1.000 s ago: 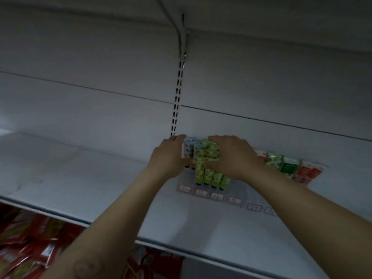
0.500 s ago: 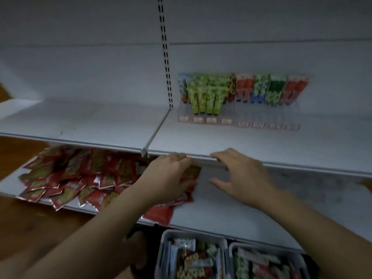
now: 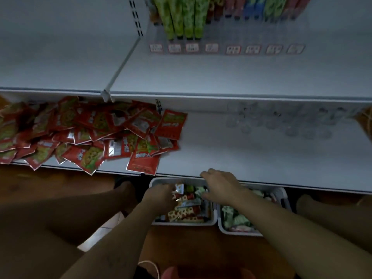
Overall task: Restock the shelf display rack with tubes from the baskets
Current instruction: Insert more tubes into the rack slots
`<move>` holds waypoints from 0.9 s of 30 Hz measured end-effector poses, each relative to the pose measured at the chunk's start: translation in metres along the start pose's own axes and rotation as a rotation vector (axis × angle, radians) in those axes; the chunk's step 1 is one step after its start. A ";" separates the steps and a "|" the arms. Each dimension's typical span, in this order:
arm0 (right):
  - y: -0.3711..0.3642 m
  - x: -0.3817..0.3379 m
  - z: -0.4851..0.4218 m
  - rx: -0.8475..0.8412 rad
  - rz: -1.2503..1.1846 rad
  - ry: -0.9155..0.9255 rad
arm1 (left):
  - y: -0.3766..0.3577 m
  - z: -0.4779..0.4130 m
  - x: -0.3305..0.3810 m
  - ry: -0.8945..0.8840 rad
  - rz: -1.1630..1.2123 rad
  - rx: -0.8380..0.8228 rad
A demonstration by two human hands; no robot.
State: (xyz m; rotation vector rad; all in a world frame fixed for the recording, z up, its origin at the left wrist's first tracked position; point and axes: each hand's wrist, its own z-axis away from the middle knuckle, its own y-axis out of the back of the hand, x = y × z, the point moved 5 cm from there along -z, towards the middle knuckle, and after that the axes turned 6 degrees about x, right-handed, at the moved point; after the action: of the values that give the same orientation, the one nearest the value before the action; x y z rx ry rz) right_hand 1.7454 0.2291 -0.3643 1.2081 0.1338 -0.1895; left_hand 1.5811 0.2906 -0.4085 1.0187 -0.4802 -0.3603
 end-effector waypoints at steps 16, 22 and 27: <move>-0.128 -0.028 -0.081 -0.277 -0.370 -0.009 | -0.101 -0.031 -0.047 0.496 0.319 -0.116; -0.144 -0.025 -0.099 -0.216 -0.585 -0.127 | -0.110 -0.041 -0.054 0.567 0.285 -0.121; -0.142 -0.019 -0.107 -0.044 -0.773 -0.246 | -0.114 -0.046 -0.050 0.493 0.272 -0.076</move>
State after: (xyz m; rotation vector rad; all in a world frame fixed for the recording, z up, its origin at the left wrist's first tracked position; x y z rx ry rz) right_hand 1.6958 0.2827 -0.5276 1.0299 0.3843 -0.9997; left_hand 1.5563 0.2941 -0.5385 0.9146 -0.1526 0.1177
